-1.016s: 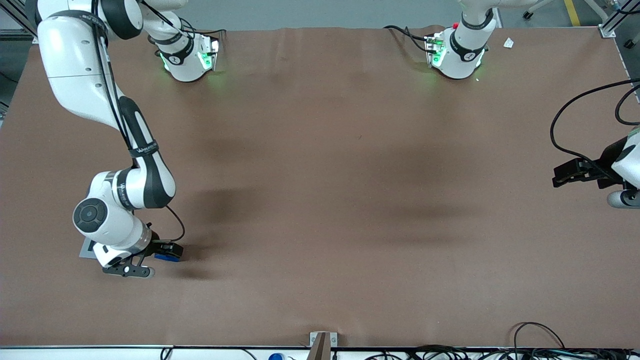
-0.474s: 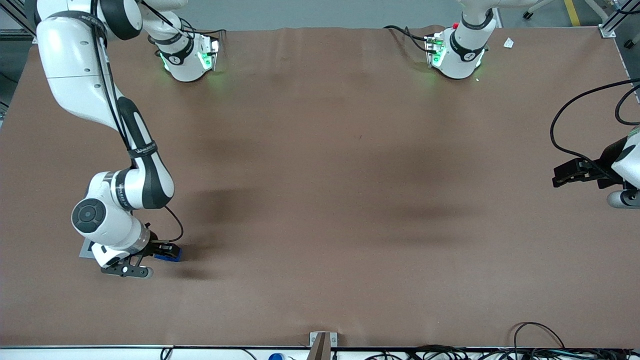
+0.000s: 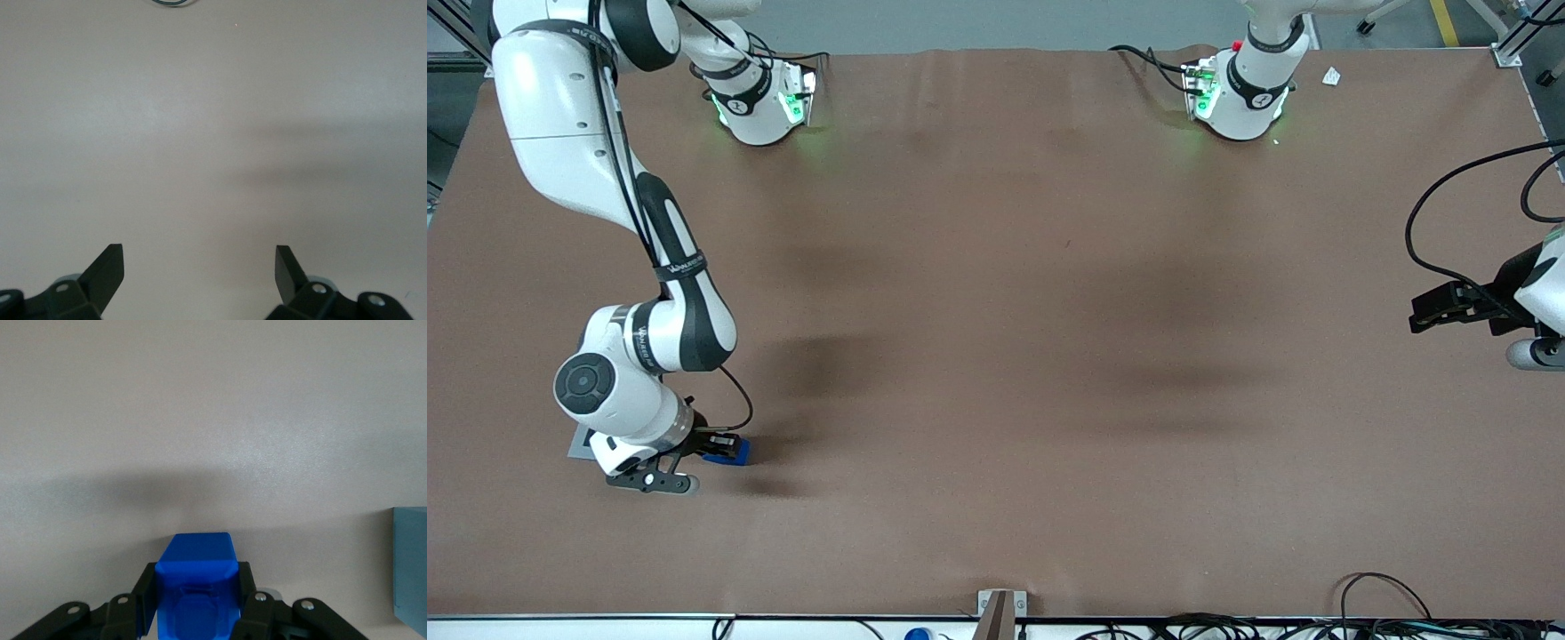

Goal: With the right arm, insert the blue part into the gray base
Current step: 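Lift the blue block and carry it over the gray base, then align the blue block over the base's hole and lower it in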

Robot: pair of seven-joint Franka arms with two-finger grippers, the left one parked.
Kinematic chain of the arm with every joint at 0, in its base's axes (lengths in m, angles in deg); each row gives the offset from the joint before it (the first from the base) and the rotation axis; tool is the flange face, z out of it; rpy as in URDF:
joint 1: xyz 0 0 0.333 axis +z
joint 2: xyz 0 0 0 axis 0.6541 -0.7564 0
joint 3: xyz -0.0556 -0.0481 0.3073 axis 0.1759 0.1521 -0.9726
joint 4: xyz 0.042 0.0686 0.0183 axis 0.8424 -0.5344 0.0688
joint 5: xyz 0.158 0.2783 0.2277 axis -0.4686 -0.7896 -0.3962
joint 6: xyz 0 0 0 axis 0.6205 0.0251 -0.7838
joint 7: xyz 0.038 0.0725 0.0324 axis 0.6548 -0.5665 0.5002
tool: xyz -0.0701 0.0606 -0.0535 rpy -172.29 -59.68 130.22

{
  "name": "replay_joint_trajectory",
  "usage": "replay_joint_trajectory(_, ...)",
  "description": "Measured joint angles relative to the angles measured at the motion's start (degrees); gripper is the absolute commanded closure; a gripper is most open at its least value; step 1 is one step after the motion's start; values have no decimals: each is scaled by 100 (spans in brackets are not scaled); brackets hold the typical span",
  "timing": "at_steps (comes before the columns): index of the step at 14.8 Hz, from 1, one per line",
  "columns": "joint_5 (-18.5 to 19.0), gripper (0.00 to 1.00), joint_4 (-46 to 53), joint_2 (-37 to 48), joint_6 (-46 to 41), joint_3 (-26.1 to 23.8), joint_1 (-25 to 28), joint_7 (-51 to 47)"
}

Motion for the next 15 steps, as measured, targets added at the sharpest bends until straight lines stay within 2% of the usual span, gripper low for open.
replay_joint_trajectory(4, 8, 100, 227, 14, -401, 157, -172, 228)
replay_joint_trajectory(8, 6, 100, 741, 350, -1623, 166, -666, 572)
replay_joint_trajectory(11, 5, 100, 1031, 663, -2414, 167, -842, 734)
replay_joint_trajectory(15, 3, 100, 1084, 645, -2261, 169, -1336, 1335)
